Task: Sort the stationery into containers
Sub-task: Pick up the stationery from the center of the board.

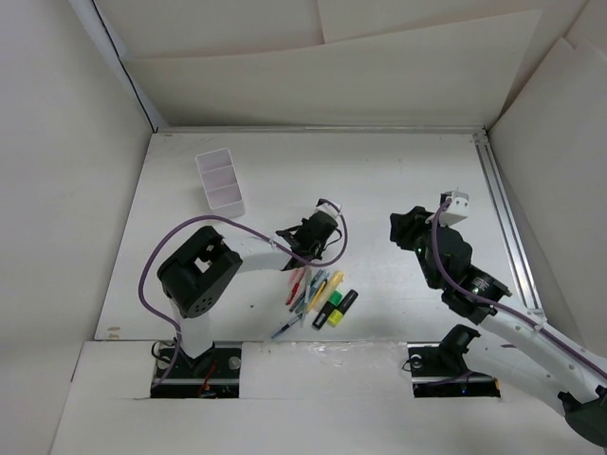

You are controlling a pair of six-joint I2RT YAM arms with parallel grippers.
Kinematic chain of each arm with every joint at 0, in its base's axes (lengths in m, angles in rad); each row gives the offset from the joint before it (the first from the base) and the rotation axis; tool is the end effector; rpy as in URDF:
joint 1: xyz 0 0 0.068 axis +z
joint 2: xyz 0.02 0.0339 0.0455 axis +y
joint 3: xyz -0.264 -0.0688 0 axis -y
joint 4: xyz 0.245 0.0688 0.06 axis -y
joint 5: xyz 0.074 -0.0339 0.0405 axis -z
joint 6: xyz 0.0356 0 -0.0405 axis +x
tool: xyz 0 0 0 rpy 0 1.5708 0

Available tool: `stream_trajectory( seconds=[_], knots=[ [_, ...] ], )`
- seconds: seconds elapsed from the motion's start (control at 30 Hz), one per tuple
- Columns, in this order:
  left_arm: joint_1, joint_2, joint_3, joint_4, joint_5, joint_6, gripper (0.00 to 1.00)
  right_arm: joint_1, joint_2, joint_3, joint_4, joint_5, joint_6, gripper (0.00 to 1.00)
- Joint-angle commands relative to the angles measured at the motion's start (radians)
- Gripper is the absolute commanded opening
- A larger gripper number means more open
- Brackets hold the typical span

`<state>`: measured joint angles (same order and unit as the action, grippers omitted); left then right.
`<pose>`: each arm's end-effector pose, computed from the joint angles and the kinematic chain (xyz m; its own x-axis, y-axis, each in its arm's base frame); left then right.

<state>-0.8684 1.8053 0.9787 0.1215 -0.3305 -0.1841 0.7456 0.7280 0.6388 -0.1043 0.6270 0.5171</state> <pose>0.2501 -0.2776 0.1609 -0.5146 0.3399 -0.7872 0.4762 0.8768 0.0674 0.1414 0.1022 0.3073 -0.1853 0.3738 -0.9088 -0.0400 0.9212 0.3871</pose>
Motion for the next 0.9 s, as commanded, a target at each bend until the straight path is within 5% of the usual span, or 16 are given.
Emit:
stream_trajectory(
  seconds=[0.0,0.3,0.6,0.87],
  knots=[
    [0.002,-0.004,0.037,-0.031,-0.102,0.008,0.00,-0.006,-0.004,0.001,0.015,-0.013,0.006,0.47],
    [0.083,-0.133,0.067,0.012,-0.120,-0.006,0.00,-0.006,0.014,0.001,0.025,-0.023,-0.003,0.47],
    [0.274,-0.337,0.117,0.076,-0.140,-0.190,0.00,-0.006,0.014,0.001,0.025,-0.042,-0.003,0.47],
    [0.328,-0.281,0.248,0.237,-0.435,-0.060,0.00,-0.006,0.004,0.001,0.025,-0.052,-0.003,0.47]
  ],
)
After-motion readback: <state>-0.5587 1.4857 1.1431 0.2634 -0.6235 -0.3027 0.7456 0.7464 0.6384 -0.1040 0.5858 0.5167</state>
